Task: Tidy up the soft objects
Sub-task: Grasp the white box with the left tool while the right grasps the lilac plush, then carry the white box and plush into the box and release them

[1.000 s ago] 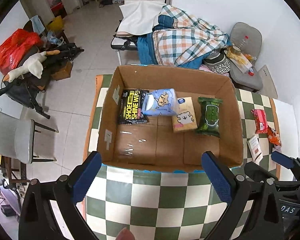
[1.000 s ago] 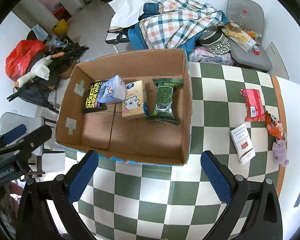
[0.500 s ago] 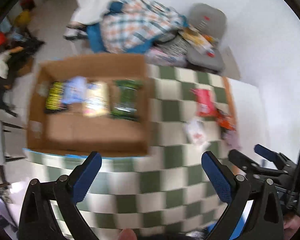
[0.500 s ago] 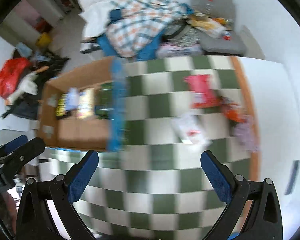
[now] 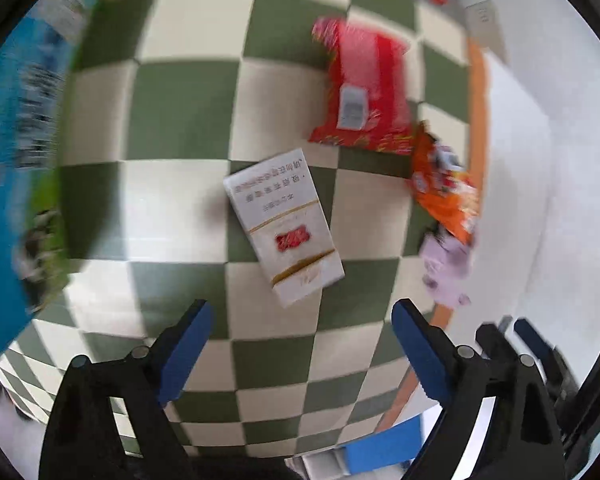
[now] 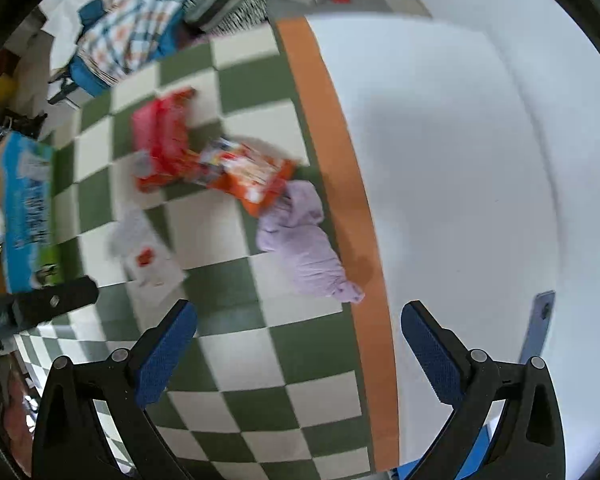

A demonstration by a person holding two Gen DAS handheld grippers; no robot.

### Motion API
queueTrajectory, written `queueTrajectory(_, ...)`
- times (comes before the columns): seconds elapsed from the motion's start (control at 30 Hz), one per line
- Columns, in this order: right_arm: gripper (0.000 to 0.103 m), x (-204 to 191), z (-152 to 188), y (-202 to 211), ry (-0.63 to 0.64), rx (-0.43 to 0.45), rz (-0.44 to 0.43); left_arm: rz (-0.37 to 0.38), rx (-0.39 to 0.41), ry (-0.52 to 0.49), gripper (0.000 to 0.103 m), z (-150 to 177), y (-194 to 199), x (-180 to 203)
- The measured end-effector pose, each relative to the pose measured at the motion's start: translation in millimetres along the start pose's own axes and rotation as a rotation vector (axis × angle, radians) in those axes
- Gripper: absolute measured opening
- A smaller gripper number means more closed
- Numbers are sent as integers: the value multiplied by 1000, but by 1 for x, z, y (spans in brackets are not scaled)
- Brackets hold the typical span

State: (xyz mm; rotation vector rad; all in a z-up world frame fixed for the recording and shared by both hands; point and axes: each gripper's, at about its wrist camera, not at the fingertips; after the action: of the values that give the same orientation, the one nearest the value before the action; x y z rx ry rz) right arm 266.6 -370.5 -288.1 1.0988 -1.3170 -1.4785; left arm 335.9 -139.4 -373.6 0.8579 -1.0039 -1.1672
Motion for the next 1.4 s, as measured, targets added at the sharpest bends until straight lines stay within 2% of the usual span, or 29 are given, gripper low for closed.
queueTrajectory(0.17, 102, 15, -13, -49, -25, -56, -37, -73, -38, 42, 90, -24, -36, 10)
queueTrajectory(0.43, 101, 18, -28, -78, 1, -92, -63, -177, -44, 40, 89, -34, -57, 26)
queueTrajectory(0.5, 97, 18, -31, -85, 12, -104, -68, -210, -41, 23, 89, -33, -59, 33)
queueTrajectory(0.6, 91, 17, -34, -97, 17, -127, -67, -301, -13, -16, 75, -27, -60, 46)
queueTrajectory(0.67, 84, 16, -35, -103, 18, -138, -73, -311, 28, -49, 64, -20, -58, 54)
queueTrajectory(0.73, 78, 14, -36, -108, 18, -144, -79, -318, 39, -74, 58, -14, -58, 58)
queueTrajectory(0.77, 69, 13, -36, -110, 19, -142, -75, -319, 45, -82, 57, -12, -58, 60)
queueTrajectory(0.8, 55, 13, -36, -112, 21, -138, -58, -319, 49, -87, 56, -10, -58, 60)
queueTrajectory(0.83, 48, 18, -36, -115, 24, -139, -43, -321, 52, -92, 55, -8, -59, 61)
queueTrajectory(1.1, 41, 22, -21, -114, 6, -126, -46, -309, 71, -106, 54, 11, -58, 42)
queueTrajectory(1.23, 41, 23, -13, -105, -4, -115, -72, -272, 90, -120, 54, 18, -45, 31)
queueTrajectory(1.4, 41, 16, 7, -87, -22, -89, -122, -201, 129, -141, 54, 43, -23, 27)
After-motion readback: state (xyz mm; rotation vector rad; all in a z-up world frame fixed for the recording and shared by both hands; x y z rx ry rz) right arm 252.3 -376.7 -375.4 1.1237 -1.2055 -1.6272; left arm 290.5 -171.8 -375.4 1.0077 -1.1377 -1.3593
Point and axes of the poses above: each gripper's, at about its wrist camera, not at the fingertips, and y roughly against the way its jaws point, x to its right, z to its underside, and after that the axes turned 5 degrees about -z, right-handed
